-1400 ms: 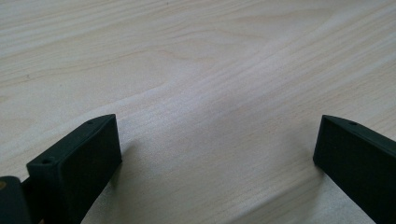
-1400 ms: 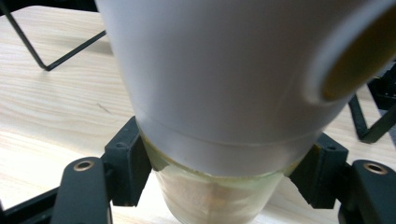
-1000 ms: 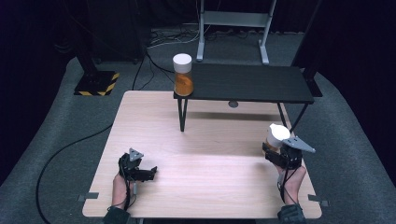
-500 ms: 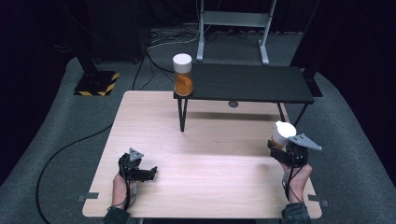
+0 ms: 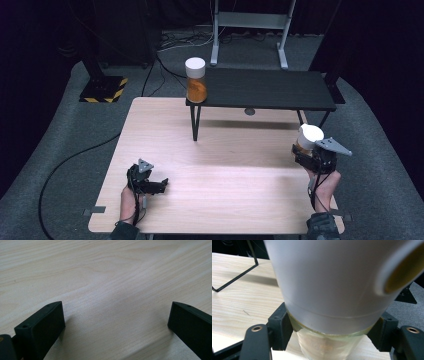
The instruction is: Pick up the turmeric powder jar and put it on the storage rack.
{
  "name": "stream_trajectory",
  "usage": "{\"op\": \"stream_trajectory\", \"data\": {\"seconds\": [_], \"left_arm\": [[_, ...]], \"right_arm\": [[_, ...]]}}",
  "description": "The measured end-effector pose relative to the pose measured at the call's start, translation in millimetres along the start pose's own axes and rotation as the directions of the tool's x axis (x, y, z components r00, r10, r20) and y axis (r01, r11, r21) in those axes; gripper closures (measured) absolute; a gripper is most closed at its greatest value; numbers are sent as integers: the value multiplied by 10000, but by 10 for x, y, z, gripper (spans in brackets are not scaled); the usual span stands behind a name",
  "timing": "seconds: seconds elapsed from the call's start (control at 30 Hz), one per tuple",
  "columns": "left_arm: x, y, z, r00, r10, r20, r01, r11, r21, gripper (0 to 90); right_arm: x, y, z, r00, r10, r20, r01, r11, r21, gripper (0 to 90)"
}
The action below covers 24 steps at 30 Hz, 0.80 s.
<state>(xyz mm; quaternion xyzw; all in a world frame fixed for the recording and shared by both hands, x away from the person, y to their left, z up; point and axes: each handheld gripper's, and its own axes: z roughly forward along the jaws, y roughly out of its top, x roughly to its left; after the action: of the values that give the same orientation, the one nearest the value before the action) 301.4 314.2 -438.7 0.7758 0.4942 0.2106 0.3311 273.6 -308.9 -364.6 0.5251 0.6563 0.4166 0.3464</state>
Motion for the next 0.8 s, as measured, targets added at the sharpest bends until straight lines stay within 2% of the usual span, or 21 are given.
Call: {"op": "stream_trajectory", "data": {"seconds": [0.8], "left_arm": [[0, 0, 0, 10000, 1, 1, -1, 10000, 2, 2]], "right_arm": [[-204, 254, -2, 9993, 126, 359, -128, 9999, 33, 297]]}}
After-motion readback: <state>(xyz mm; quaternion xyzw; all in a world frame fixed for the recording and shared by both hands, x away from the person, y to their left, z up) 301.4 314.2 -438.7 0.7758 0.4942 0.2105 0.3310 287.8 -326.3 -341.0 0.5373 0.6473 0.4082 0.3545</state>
